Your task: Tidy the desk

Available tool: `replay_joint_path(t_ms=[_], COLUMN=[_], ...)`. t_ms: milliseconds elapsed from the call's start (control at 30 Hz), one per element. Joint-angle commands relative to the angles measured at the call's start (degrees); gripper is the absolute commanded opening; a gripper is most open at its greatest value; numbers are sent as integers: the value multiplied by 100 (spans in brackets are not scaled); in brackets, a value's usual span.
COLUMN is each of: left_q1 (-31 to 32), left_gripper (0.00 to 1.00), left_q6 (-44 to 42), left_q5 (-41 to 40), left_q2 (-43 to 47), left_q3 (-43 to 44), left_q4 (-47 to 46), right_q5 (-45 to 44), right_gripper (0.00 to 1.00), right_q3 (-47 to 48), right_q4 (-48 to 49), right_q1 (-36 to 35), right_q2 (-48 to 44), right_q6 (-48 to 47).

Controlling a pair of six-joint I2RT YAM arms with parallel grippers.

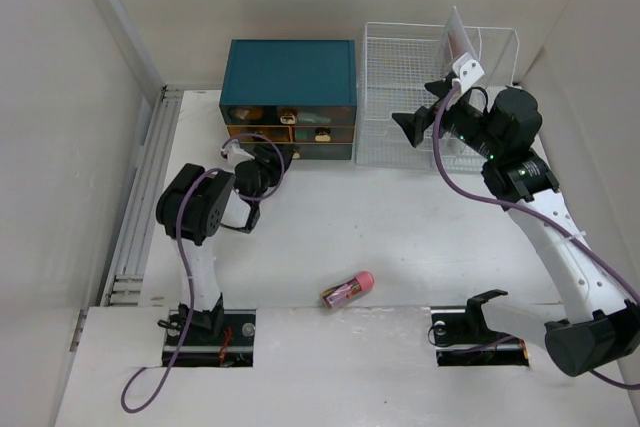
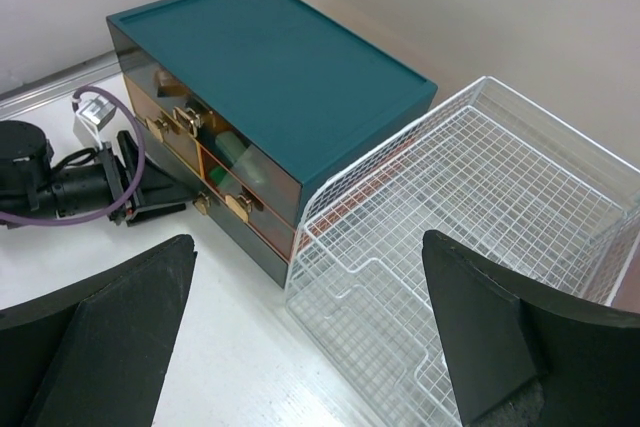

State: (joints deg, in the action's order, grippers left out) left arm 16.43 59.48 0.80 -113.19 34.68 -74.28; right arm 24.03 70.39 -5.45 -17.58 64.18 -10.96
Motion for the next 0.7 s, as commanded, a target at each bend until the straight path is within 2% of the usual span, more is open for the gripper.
replay_joint_path(t_ms=[0,667], left_q1=[19,19], left_gripper=[57,59], left_q6=[90,-16], left_q5=[-89,78], left_q2=[-10,-468], left_q3=[276,698], left_q4=[-825,-965], right_q5=[102,102], right_gripper=[100,100], right_q3=[19,-34], right_q4=[361,361], right_q1=[27,27], right_q2=[-29,77], right_q6=[-29,-82])
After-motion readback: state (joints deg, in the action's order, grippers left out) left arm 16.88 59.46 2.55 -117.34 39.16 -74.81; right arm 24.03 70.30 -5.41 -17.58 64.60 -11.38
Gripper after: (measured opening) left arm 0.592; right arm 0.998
